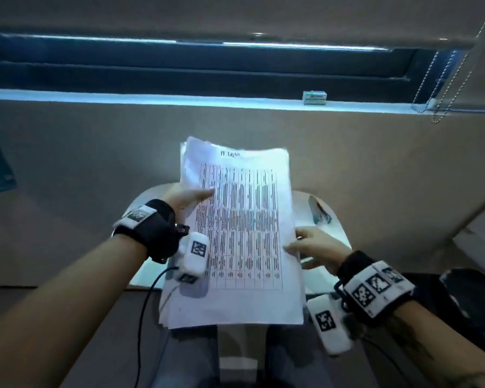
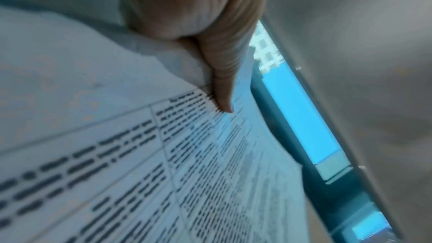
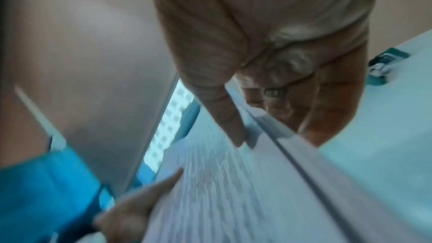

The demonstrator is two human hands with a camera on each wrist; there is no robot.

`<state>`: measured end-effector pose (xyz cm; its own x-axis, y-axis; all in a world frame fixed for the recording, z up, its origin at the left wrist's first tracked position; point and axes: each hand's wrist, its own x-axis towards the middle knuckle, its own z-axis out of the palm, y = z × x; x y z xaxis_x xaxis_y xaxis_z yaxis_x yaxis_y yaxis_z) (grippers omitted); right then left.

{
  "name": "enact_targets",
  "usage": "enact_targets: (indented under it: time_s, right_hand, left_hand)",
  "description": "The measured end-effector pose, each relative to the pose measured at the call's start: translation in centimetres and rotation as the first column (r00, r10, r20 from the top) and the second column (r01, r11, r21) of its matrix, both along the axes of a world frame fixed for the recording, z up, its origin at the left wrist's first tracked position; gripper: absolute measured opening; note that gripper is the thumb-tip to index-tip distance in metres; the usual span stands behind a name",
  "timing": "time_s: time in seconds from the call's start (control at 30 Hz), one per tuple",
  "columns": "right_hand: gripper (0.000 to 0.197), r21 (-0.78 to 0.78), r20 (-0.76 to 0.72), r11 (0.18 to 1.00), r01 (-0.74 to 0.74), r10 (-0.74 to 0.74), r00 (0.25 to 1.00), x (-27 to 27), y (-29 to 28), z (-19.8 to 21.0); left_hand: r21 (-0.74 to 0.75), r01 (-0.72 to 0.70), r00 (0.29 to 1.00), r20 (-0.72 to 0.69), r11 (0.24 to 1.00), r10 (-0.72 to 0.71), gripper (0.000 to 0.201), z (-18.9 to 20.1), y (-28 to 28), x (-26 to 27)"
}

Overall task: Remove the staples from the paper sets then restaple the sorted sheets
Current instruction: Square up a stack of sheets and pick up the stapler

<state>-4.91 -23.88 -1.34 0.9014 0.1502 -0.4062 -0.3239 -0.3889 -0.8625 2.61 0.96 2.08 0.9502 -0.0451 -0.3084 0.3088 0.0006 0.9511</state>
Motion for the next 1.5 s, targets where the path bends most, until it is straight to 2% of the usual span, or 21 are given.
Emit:
enact_targets:
  time_s: [0.03, 0.1, 0.17, 0.2, 0.3, 0.4, 0.5, 0.53, 0.63, 0.7, 0.73, 0.8, 0.9, 1.0, 1.07, 1.17, 1.27, 1.33, 1.37, 1.43, 1.5]
  right_hand:
    - [0.006, -0.03, -0.017, 0.999, 0.028, -0.029, 0.999, 0.0, 0.5, -1.0]
    - [0.013, -0.075, -0.031, 0.993, 0.09, -0.092, 0.995, 0.3, 0.9, -2.9]
    - [0.014, -0.115, -0.059, 0.986, 0.117, -0.125, 0.99, 0.8, 1.0, -4.6]
    - [0.018, -0.124, -0.073, 0.985, 0.122, -0.131, 0.989, 1.0, 1.0, -5.3]
    - [0.031, -0.124, -0.1, 0.983, 0.138, -0.151, 0.983, 1.3, 0.9, -6.4]
    - [0.037, -0.211, -0.091, 0.977, 0.01, -0.03, 0.995, 1.8, 0.5, -5.5]
    - [0.028, -0.325, -0.182, 0.924, -0.202, 0.149, 0.972, 2.9, -0.4, -2.8]
    - [0.026, -0.391, -0.172, 0.893, -0.221, 0.165, 0.971, 3.7, -0.8, -2.0]
    - [0.02, -0.603, 0.072, 0.798, -0.019, 0.079, 0.994, 7.1, -1.9, -0.1]
    - [0.009, -0.759, 0.24, 0.638, 0.128, 0.091, 0.967, 9.4, -2.1, 0.8]
    - [0.009, -0.802, 0.272, 0.575, 0.161, 0.112, 0.956, 10.7, -2.2, 0.7]
    - [0.02, -0.837, 0.239, 0.538, 0.105, 0.185, 0.953, 13.0, -1.7, -0.3]
    - [0.022, -0.872, 0.101, 0.485, -0.06, 0.299, 0.949, 16.0, -0.5, -2.3]
    - [0.019, -0.905, 0.08, 0.422, -0.041, 0.266, 0.961, 17.8, 0.2, -3.3]
    - [0.016, -0.915, 0.085, 0.403, -0.014, 0.227, 0.97, 18.3, 0.5, -3.3]
    - [0.023, -0.916, 0.095, 0.402, 0.011, 0.191, 0.977, 18.7, 0.1, -3.5]
    - [0.023, -0.878, 0.146, 0.475, 0.054, 0.16, 0.976, 18.4, -1.2, -2.7]
    - [0.033, -0.823, 0.262, 0.542, 0.171, 0.095, 0.96, 17.7, -3.0, -1.6]
    - [0.039, -0.806, 0.306, 0.547, 0.227, 0.056, 0.95, 17.2, -4.1, -1.1]
    - [0.047, -0.814, 0.269, 0.531, 0.236, -0.017, 0.963, 15.9, -6.3, -0.8]
    - [0.055, -0.827, 0.106, 0.553, 0.104, -0.028, 0.994, 14.6, -7.2, -1.8]
  left_hand:
    - [0.062, 0.047, 0.997, -0.062, 0.997, -0.043, 0.042, -1.0, -0.2, 0.2]
    - [0.182, 0.13, 0.978, -0.185, 0.975, -0.096, 0.05, -3.3, 0.1, 0.6]
    - [0.285, 0.196, 0.946, -0.308, 0.938, -0.104, 0.06, -5.7, 1.1, 1.7]
    - [0.351, 0.21, 0.94, -0.329, 0.913, -0.09, 0.059, -6.2, 1.6, 1.8]
    - [0.541, 0.193, 0.951, -0.31, 0.819, -0.02, 0.045, -6.6, 2.9, 1.0]
    - [0.565, 0.176, 0.971, -0.236, 0.806, -0.046, 0.033, -7.4, 3.6, 0.4]
    - [0.496, 0.076, 0.988, -0.151, 0.865, 0.0, 0.018, -7.3, 3.0, 0.4]
    - [0.479, 0.046, 0.992, -0.126, 0.876, 0.017, 0.016, -7.3, 2.8, 0.6]
    - [0.425, 0.032, 0.993, -0.117, 0.905, 0.02, 0.028, -7.4, 2.4, 1.2]
    - [0.385, 0.019, 0.991, -0.131, 0.923, 0.035, 0.032, -7.4, 2.4, 1.6]
    - [0.37, 0.026, 0.99, -0.141, 0.929, 0.028, 0.033, -7.3, 2.4, 1.7]
    - [0.319, 0.036, 0.99, -0.143, 0.947, 0.011, 0.03, -7.4, 2.5, 1.7]
    - [0.218, 0.016, 0.987, -0.157, 0.976, 0.018, 0.025, -7.8, 2.7, 1.7]
    - [0.154, -0.004, 0.986, -0.166, 0.988, 0.03, 0.027, -8.1, 2.8, 2.0]
    - [0.127, -0.016, 0.985, -0.168, 0.992, 0.037, 0.024, -8.3, 2.9, 2.2]
    - [0.108, -0.027, 0.985, -0.165, 0.994, 0.045, 0.014, -8.4, 2.8, 2.3]
    - [0.1, -0.041, 0.984, -0.168, 0.994, 0.058, 0.012, -8.5, 2.8, 2.4]
    - [0.104, -0.04, 0.984, -0.168, 0.994, 0.057, 0.012, -8.4, 2.7, 2.4]
    - [0.106, -0.036, 0.984, -0.169, 0.994, 0.054, 0.012, -8.4, 2.7, 2.3]
    - [0.105, -0.033, 0.985, -0.168, 0.994, 0.051, 0.014, -8.2, 2.5, 2.2]
    - [0.109, -0.041, 0.986, -0.155, 0.993, 0.058, 0.015, -8.1, 2.2, 2.0]
